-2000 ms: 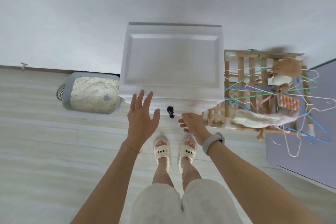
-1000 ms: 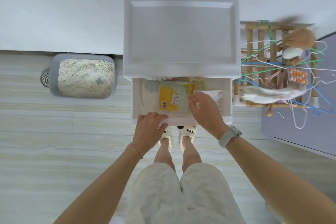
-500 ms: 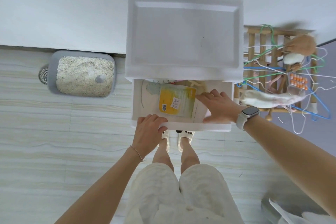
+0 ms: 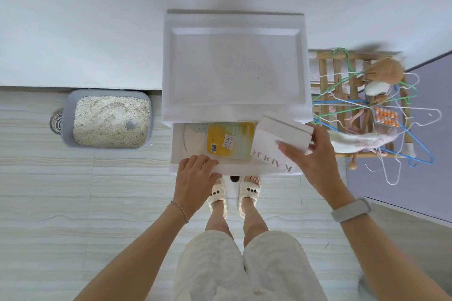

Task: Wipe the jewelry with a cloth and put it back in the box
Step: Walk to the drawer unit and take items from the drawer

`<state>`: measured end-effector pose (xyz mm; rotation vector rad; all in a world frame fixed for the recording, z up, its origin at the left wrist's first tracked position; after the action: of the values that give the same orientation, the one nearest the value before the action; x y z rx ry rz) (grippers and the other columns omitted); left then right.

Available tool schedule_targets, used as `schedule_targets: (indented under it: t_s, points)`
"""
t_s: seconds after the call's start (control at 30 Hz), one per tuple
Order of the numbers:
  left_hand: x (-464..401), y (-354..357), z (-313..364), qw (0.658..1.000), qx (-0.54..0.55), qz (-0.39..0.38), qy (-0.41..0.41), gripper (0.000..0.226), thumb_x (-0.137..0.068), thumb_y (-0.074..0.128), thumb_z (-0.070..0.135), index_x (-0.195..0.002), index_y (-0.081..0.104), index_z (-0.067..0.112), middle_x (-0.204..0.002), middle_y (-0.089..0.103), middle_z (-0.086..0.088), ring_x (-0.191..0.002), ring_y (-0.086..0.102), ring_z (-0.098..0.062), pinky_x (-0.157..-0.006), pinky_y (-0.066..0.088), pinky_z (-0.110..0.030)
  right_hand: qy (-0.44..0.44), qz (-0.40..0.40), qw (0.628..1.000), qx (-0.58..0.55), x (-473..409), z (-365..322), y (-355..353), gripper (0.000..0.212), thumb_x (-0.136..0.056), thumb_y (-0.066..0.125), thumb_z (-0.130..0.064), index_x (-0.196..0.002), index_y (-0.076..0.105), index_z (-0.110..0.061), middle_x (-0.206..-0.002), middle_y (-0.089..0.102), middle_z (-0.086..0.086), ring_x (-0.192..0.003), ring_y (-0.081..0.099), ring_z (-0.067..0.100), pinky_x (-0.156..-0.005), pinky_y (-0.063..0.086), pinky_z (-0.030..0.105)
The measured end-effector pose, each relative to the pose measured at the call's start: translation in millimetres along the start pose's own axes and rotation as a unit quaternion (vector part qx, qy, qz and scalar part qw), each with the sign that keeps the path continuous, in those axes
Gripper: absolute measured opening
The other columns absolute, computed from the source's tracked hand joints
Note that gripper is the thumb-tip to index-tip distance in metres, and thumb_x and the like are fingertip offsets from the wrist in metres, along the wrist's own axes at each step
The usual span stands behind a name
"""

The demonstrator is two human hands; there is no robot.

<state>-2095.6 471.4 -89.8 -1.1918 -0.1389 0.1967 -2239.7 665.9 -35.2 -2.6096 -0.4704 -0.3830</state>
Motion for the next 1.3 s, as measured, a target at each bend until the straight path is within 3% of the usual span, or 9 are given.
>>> schedule_targets:
  t_s: [0.1,0.17,0.33,0.5,0.67,0.77,0.87,1.03,1.3]
  points:
    - [-20,-9,5,0.996,-0.063,0.053,0.029,0.045,-0.064,0.077,0.03,-0.102,0.059,0.014,-0.108,0.059,-0.009,-0.107,0.046,-0.025,-0.096,0.029,-0.042,0.032,0.042,0.996,-0.078,2,7,-4,0.054,-0.058,0.075,-0.042,-0.101,0.051,-0.02,-0.102,0.06,0.003,-0.093,0.059,0.018,-0.076,0.051,0.028]
    - [-37,-9,5,0.993,-0.106,0.046,0.035,0.058,-0.067,0.071,0.035,-0.117,0.049,0.014,-0.128,0.042,-0.011,-0.122,0.034,-0.028,-0.105,0.02,-0.051,0.046,0.051,0.989,-0.129,1,8,-2,0.039,-0.065,0.078,-0.032,-0.094,0.053,-0.025,-0.096,0.061,0.0,-0.089,0.06,0.015,-0.072,0.053,0.025]
    - [-79,-4,-11,0.986,-0.168,-0.014,-0.013,0.077,-0.068,0.073,0.039,-0.131,0.037,0.013,-0.137,0.046,-0.016,-0.128,0.04,-0.034,-0.103,0.025,-0.061,0.054,0.074,0.981,-0.173,3,10,-6,0.029,-0.069,0.068,-0.035,-0.091,0.052,-0.026,-0.092,0.059,-0.003,-0.078,0.058,0.003,-0.062,0.05,0.013]
    - [-101,-1,-16,0.99,-0.133,-0.028,-0.036,0.068,-0.069,0.075,0.033,-0.124,0.039,0.016,-0.126,0.056,-0.013,-0.12,0.05,-0.034,-0.103,0.027,-0.06,0.055,0.09,0.978,-0.177,7,12,-13,0.025,-0.075,0.071,-0.027,-0.09,0.05,-0.026,-0.089,0.057,-0.001,-0.075,0.056,0.005,-0.057,0.049,0.011]
    - [-93,-17,-13,0.989,0.061,-0.028,-0.128,0.048,-0.086,0.059,0.026,-0.13,0.044,0.014,-0.144,0.036,-0.012,-0.138,0.024,-0.03,-0.114,0.015,-0.048,0.062,0.079,0.982,-0.157,13,12,-10,0.045,-0.078,0.068,-0.03,-0.113,0.044,-0.016,-0.102,0.053,0.006,-0.084,0.055,0.013,-0.058,0.049,0.01]
    - [-66,-62,-18,0.947,0.225,0.06,-0.223,0.036,-0.088,0.057,0.023,-0.123,0.052,0.013,-0.141,0.038,-0.008,-0.131,0.035,-0.023,-0.106,0.028,-0.029,0.062,0.044,0.985,-0.156,16,-2,2,0.038,-0.086,0.061,-0.025,-0.117,0.043,-0.014,-0.101,0.052,0.002,-0.086,0.054,0.014,-0.057,0.048,0.009]
    - [-10,-109,-32,0.884,0.309,0.131,-0.325,0.028,-0.089,0.056,0.02,-0.117,0.056,0.014,-0.124,0.052,-0.004,-0.111,0.052,-0.015,-0.095,0.044,-0.03,0.047,-0.031,0.988,-0.143,21,-22,26,0.042,-0.086,0.06,-0.031,-0.122,0.043,-0.019,-0.104,0.052,-0.003,-0.091,0.054,0.014,-0.065,0.047,0.017]
    - [122,-164,-46,0.792,0.313,0.244,-0.463,0.021,-0.091,0.052,0.016,-0.11,0.06,0.011,-0.098,0.062,0.003,-0.088,0.057,-0.006,-0.075,0.043,-0.01,0.006,-0.175,0.979,-0.1,45,-66,84,0.034,-0.087,0.057,-0.028,-0.117,0.046,-0.018,-0.102,0.054,-0.006,-0.092,0.054,0.017,-0.075,0.049,0.03]
    - [258,-150,-34,0.621,0.446,0.327,-0.556,0.016,-0.091,0.053,0.02,-0.105,0.06,0.017,-0.101,0.065,0.001,-0.095,0.063,-0.016,-0.087,0.051,-0.035,-0.081,-0.413,0.907,0.021,166,-107,203,0.043,-0.077,0.069,-0.025,-0.112,0.043,-0.023,-0.104,0.054,-0.01,-0.09,0.057,0.005,-0.072,0.049,0.02]
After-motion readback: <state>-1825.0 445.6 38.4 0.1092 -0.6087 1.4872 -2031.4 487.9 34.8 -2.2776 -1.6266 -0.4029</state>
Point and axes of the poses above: each hand's wrist, its own x-axis away from the middle knuckle, its own y-axis out of the palm, z = x × y, the point moved 9 cm from there along -x, towards the middle knuckle
